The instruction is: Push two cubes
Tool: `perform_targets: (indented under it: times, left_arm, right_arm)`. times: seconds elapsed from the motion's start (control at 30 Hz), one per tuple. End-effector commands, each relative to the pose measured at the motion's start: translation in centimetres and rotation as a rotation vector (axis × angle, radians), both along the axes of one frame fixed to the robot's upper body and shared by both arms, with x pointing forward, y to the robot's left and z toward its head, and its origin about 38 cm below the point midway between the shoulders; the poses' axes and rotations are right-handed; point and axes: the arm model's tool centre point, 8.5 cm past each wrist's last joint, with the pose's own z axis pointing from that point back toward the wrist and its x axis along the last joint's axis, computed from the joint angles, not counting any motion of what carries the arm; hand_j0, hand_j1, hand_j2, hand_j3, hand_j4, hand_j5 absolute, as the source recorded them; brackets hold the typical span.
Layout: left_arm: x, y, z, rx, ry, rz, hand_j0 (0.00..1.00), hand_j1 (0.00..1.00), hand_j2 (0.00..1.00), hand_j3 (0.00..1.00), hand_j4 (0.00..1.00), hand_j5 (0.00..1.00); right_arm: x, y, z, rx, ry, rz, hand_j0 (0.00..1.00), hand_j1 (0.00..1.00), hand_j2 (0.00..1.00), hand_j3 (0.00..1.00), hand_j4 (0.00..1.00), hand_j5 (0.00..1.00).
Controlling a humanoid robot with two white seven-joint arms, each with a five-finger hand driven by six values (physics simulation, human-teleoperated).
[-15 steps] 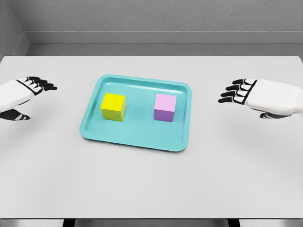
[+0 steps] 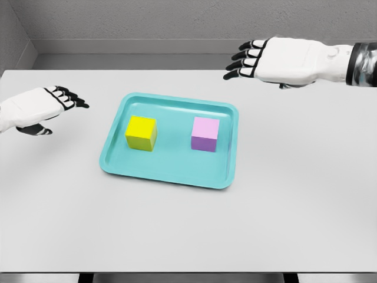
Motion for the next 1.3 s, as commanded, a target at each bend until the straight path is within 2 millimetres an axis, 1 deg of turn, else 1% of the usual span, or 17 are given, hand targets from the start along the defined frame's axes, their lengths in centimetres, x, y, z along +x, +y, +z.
perform_targets:
  times: [0.0, 0.1, 0.2, 0.3, 0.4, 0.43, 0.5, 0.6, 0.77, 0.83, 0.97, 1.0, 1.07, 1.1, 1.13, 1.17, 1.27]
  left_arm:
    - [0.1, -0.9, -1.5, 0.017, 0.032, -0.015, 0.88, 0.88, 0.88, 0.88, 0.88, 0.88]
    - [1.4, -2.2, -3.1, 0.031, 0.066, -0.025, 0.87, 0.87, 0.87, 0.87, 0.87, 0.87]
    - [1.4, -2.3, -3.2, 0.03, 0.068, -0.029, 0.86, 0.86, 0.86, 0.86, 0.86, 0.86]
    - [1.3, -2.5, -3.2, 0.026, 0.07, -0.034, 0.86, 0.86, 0.86, 0.86, 0.86, 0.86]
    - [1.3, -2.5, -3.0, 0.025, 0.066, -0.037, 0.86, 0.86, 0.86, 0.86, 0.86, 0.86]
    - [1.2, -2.8, -3.0, 0.024, 0.064, -0.044, 0.86, 0.86, 0.86, 0.86, 0.86, 0.86]
    - [1.1, -3.1, -3.1, 0.029, 0.067, -0.055, 0.86, 0.86, 0.86, 0.86, 0.86, 0.86]
    - [0.8, -4.1, -3.2, 0.029, 0.068, -0.085, 0.86, 0.86, 0.86, 0.86, 0.86, 0.86]
    - [0.9, -4.8, -3.5, 0.018, 0.072, -0.096, 0.86, 0.86, 0.86, 0.86, 0.86, 0.86]
    - [0.8, -4.9, -3.5, 0.017, 0.071, -0.1, 0.86, 0.86, 0.86, 0.86, 0.86, 0.86]
    - [0.7, -5.8, -3.4, 0.007, 0.064, -0.12, 0.86, 0.86, 0.86, 0.86, 0.86, 0.86]
    - [0.6, -5.9, -3.4, 0.007, 0.063, -0.124, 0.86, 0.86, 0.86, 0.86, 0.86, 0.86]
    - [0.6, -5.9, -3.4, 0.007, 0.063, -0.124, 0.86, 0.86, 0.86, 0.86, 0.86, 0.86]
    - [0.6, -5.9, -3.4, 0.007, 0.063, -0.124, 0.86, 0.86, 0.86, 0.86, 0.86, 0.86]
    - [0.6, -5.9, -3.4, 0.007, 0.063, -0.124, 0.86, 0.86, 0.86, 0.86, 0.86, 0.86]
    - [0.6, -5.9, -3.4, 0.007, 0.063, -0.124, 0.86, 0.86, 0.86, 0.86, 0.86, 0.86]
    - [0.6, -5.9, -3.4, 0.005, 0.065, -0.124, 0.86, 0.86, 0.86, 0.86, 0.86, 0.86]
  right_arm:
    - [1.2, 3.5, -6.3, -0.065, 0.153, 0.037, 0.93, 0.93, 0.93, 0.93, 0.93, 0.93]
    - [2.4, 4.2, -6.8, -0.115, 0.17, 0.033, 0.91, 0.91, 0.91, 0.91, 0.91, 0.91]
    - [2.5, 4.4, -5.9, -0.119, 0.152, 0.038, 0.91, 0.91, 0.91, 0.91, 0.91, 0.91]
    - [2.4, 6.3, -6.5, -0.126, 0.166, 0.077, 0.91, 0.91, 0.91, 0.91, 0.91, 0.91]
    - [2.5, 6.5, -6.0, -0.125, 0.155, 0.081, 0.9, 0.9, 0.9, 0.9, 0.9, 0.9]
    - [2.5, 6.6, -6.0, -0.125, 0.154, 0.082, 0.87, 0.87, 0.87, 0.87, 0.87, 0.87]
    - [2.3, 6.7, -6.5, -0.134, 0.164, 0.087, 0.87, 0.87, 0.87, 0.87, 0.87, 0.87]
    - [2.2, 7.9, -6.8, -0.127, 0.17, 0.109, 0.87, 0.87, 0.87, 0.87, 0.87, 0.87]
    - [2.4, 8.6, -6.2, -0.119, 0.16, 0.119, 0.87, 0.87, 0.87, 0.87, 0.87, 0.87]
    - [2.5, 8.0, -6.0, -0.115, 0.157, 0.105, 0.88, 0.88, 0.88, 0.88, 0.88, 0.88]
    - [3.0, 3.3, -5.1, -0.117, 0.147, 0.009, 0.89, 0.89, 0.89, 0.89, 0.89, 0.89]
    - [2.9, 1.6, -5.6, -0.119, 0.167, -0.021, 0.89, 0.89, 0.89, 0.89, 0.89, 0.89]
    - [2.7, -0.4, -6.4, -0.133, 0.189, -0.062, 0.87, 0.87, 0.87, 0.87, 0.87, 0.87]
    - [2.4, -1.0, -7.5, -0.137, 0.213, -0.073, 0.78, 0.78, 0.78, 0.78, 0.78, 0.78]
    - [2.4, -1.4, -7.6, -0.14, 0.217, -0.08, 0.78, 0.78, 0.78, 0.78, 0.78, 0.78]
    - [2.2, -1.7, -8.4, -0.143, 0.233, -0.086, 0.78, 0.78, 0.78, 0.78, 0.78, 0.78]
    - [1.9, -1.8, -9.3, -0.146, 0.252, -0.087, 0.74, 0.74, 0.74, 0.74, 0.74, 0.74]
